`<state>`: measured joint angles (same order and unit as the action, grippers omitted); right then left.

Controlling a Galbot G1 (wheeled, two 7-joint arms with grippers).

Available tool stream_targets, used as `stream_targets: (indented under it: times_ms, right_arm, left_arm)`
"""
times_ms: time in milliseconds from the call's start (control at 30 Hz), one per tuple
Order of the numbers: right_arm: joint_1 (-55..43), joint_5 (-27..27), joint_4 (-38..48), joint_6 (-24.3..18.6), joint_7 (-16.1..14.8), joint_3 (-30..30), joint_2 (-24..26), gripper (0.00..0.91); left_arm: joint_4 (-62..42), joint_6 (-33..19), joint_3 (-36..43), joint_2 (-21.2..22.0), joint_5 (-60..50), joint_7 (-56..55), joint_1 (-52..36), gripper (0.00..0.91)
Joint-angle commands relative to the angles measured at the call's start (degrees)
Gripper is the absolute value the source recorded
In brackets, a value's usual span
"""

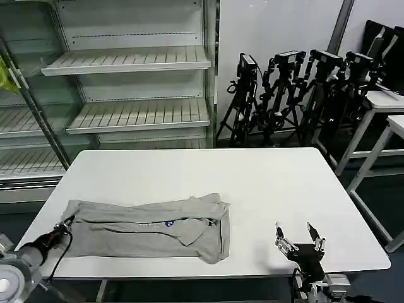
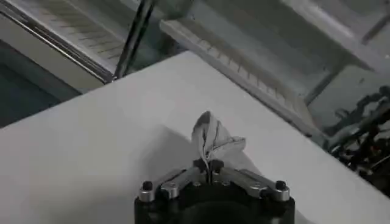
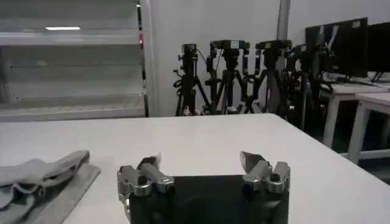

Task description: Fold and organize the clothes.

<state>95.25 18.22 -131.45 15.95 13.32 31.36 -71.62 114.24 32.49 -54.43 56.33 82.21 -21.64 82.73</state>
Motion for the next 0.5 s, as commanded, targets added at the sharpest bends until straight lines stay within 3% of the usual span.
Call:
stream_targets:
  times_ms: [33, 267, 500]
  right_arm:
    - [1.9, 0.1, -1.1, -0.6, -0.2, 1.5, 0.2, 0.907]
    - [3.3, 0.1, -1.5, -1.2, -0.4, 2.5, 0.3, 0.907]
    - [2.6, -0.2, 0.0, -1.4, -0.5, 1.8, -0.1, 0.907]
  left_arm:
    - [14.8, 0.5, 1.2, 1.8, 8.8, -0.2, -0.2, 0.050]
    - [17.5, -0.8, 21.9, 10.2, 6.0, -2.3, -4.3, 0.050]
    - [11.0, -1.2, 34.6, 18.0, 2.0, -2.6, -12.0, 0.050]
